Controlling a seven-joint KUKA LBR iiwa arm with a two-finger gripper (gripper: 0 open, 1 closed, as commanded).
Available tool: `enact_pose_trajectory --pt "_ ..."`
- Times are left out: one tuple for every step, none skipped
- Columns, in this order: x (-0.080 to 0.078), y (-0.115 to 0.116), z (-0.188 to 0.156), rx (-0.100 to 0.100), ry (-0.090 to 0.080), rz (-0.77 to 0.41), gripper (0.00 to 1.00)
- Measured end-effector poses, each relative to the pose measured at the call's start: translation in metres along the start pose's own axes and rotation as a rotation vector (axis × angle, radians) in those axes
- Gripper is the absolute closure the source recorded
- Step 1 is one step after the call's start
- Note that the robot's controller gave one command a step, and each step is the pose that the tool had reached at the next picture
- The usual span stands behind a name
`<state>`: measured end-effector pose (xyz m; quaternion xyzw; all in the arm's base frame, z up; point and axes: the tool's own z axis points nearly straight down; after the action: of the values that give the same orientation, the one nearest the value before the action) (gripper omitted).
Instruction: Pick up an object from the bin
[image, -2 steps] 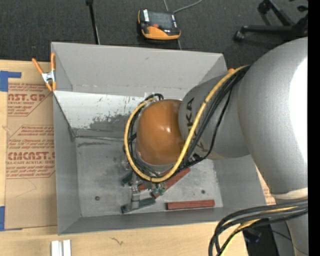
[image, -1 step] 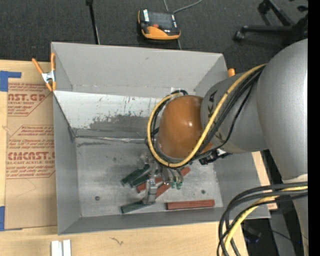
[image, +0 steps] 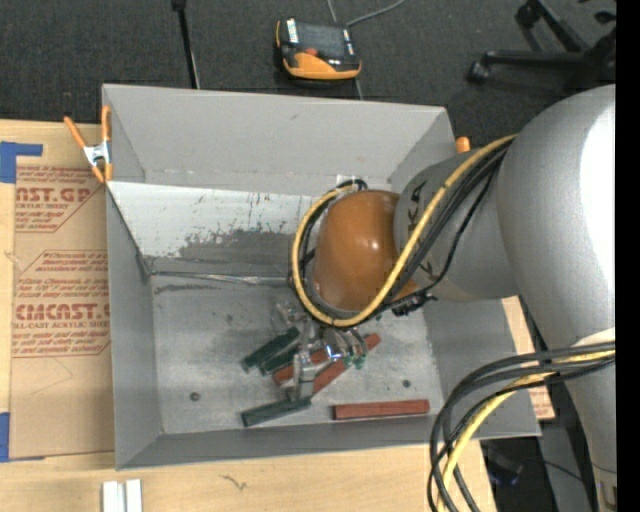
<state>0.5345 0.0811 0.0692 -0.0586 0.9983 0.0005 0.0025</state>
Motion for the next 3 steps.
enact_pose_trajectory --pt "0.0018 -0.0202 -0.0044 -0.005 -0.005 0.049 1.00" --pt "0.0018 -0.0202 -0.0044 -0.005 -0.005 0.049 1.00" --pt "0.0023 -0.0200 -0.0066 -0.005 -0.003 0.049 1.00"
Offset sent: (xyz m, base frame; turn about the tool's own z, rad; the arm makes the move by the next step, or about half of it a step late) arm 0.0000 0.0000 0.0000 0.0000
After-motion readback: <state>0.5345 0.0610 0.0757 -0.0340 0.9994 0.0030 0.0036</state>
